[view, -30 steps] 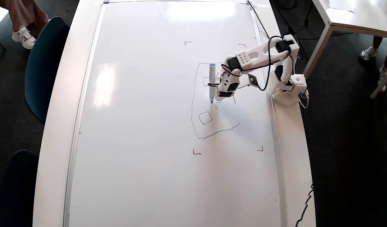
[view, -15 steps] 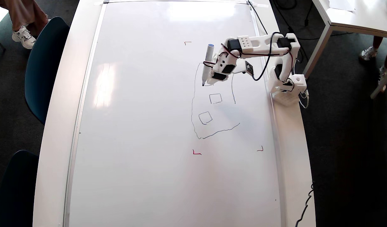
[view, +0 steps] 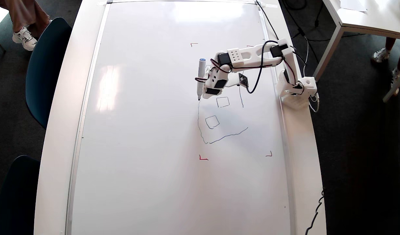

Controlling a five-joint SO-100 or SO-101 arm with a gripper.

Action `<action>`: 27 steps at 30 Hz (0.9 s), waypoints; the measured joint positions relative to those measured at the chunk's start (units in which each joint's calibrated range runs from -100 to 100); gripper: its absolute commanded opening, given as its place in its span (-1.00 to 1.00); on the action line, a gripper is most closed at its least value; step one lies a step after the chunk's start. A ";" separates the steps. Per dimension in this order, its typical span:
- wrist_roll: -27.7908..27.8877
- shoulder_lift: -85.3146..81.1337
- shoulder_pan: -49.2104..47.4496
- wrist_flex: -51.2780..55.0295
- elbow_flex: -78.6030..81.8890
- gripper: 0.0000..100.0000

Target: Draw on a whiteboard a robot head using a pen attached to the gripper

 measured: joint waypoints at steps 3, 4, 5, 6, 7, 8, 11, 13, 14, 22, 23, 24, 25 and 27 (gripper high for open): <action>0.00 1.35 0.22 -0.68 -0.82 -0.99; 0.00 1.43 -0.15 -0.60 -0.82 -0.99; 0.00 1.85 -0.37 -0.60 -0.91 -0.99; 0.00 2.11 -0.59 -0.60 -0.91 -0.99; 0.00 2.19 -0.59 -0.60 -0.91 -0.99; 0.00 2.19 -0.37 -0.60 -0.91 -0.99; 0.00 2.19 -0.07 -0.60 -0.91 -0.99; 0.00 2.19 -0.07 -0.60 -0.91 -0.99; 0.00 2.19 -0.22 -0.60 -0.91 -0.99; 0.00 4.04 -1.03 -0.77 -0.91 -0.99; 0.00 4.04 -1.10 -0.77 -0.91 -0.99; 0.00 4.47 -1.10 -0.77 -0.91 -0.99; 0.00 4.47 -1.10 -0.77 -1.00 -0.99; 0.00 4.47 -1.03 -0.86 -1.00 -0.99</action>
